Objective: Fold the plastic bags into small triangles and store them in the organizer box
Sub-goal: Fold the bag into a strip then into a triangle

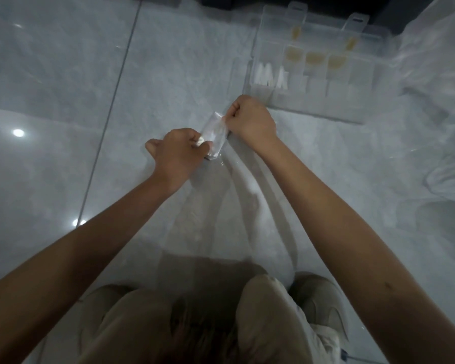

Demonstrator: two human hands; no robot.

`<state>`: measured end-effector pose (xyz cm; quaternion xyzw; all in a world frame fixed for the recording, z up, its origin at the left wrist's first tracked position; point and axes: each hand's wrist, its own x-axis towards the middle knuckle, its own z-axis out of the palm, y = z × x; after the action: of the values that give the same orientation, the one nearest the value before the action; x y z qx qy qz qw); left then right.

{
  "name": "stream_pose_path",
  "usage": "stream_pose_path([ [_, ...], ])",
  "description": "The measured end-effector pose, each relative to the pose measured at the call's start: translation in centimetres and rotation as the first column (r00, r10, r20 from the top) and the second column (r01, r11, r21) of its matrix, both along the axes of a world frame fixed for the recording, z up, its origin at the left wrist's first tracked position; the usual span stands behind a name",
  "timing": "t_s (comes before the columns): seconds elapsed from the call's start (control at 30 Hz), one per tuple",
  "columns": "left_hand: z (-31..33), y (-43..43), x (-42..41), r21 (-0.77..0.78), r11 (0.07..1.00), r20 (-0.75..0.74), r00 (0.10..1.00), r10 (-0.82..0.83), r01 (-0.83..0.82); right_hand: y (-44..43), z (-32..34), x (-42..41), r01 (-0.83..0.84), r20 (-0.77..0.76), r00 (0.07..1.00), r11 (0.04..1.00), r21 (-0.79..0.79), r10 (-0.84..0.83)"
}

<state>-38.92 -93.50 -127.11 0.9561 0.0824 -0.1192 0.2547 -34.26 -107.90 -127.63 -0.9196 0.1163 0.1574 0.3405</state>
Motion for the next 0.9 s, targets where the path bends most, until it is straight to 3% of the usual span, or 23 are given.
stream_pose_path([
  [0.2, 0.1, 0.4, 0.2, -0.259, 0.959, -0.138, 0.987, 0.079, -0.113, 0.2, 0.0, 0.2, 0.054, -0.011, 0.999, 0.997, 0.063, -0.053],
  [0.33, -0.6, 1.1, 0.5, -0.363, 0.931, -0.118, 0.993, -0.010, -0.033, 0.2, 0.1, 0.0, 0.074, -0.007, 0.997, 0.995, 0.060, -0.074],
  [0.47, -0.7, 1.2, 0.4, -0.402, 0.912, -0.100, 0.986, -0.136, 0.084, 0.2, 0.1, -0.3, 0.077, 0.002, 0.997, 0.996, 0.041, -0.077],
  [0.7, -0.2, 1.1, 0.0, -0.518, 0.849, -0.135, 0.969, -0.207, 0.109, 0.2, 0.0, 0.1, 0.062, -0.030, 0.998, 0.997, 0.040, -0.061],
  [0.9, -0.6, 1.1, -0.2, -0.388, 0.918, -0.105, 0.986, -0.130, 0.080, 0.2, -0.1, 0.1, 0.057, -0.019, 0.998, 0.998, 0.039, -0.056],
])
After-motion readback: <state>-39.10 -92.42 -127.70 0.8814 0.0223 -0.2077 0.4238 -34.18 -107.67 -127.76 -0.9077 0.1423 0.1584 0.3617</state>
